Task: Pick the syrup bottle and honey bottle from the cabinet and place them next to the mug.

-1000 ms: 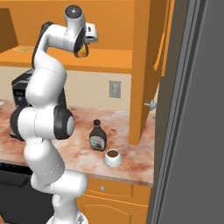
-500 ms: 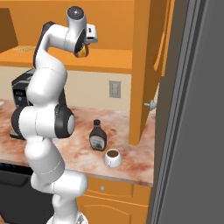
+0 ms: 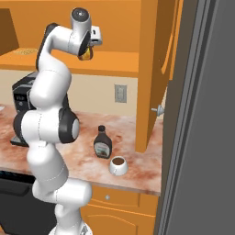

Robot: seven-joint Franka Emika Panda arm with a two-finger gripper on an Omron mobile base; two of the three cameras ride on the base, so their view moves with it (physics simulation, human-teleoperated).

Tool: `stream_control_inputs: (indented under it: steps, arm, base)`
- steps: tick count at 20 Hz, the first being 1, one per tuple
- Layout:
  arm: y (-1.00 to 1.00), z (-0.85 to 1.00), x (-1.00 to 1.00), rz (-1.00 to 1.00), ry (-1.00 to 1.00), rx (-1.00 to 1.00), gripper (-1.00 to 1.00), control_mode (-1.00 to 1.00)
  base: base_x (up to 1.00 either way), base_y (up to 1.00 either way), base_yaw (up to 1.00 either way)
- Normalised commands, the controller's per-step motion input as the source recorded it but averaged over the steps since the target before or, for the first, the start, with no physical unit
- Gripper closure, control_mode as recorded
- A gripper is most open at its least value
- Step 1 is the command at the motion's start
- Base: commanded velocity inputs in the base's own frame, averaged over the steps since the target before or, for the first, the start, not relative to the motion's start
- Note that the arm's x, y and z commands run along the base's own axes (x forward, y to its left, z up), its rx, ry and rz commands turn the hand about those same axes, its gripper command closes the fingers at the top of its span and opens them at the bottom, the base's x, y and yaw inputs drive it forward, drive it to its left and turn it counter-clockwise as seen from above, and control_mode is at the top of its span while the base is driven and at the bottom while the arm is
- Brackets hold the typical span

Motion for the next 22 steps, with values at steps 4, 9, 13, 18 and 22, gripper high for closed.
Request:
stream_control_inputs:
  steps: [4,9,13,18,22]
  arm:
    - [0.00,0.00,0.15,0.00,0.00,0.00,-1.00,-1.00]
    - [0.00,0.00,0.10,0.00,0.00,0.00,-1.00,-1.00]
    - [0.00,0.00,0.11,0.00,0.00,0.00,-1.00,-1.00]
    - [0.00,0.00,0.11,0.00,0.00,0.00,-1.00,-1.00]
    - [0.00,0.00,0.01,0.00,0.00,0.00,-1.00,-1.00]
  base:
    - [0.00,0.00,0.00]
    - [0.00,0.00,0.00]
    - [0.00,0.00,0.00]
    - [0.00,0.00,0.00]
    - [0.00,0.00,0.00]
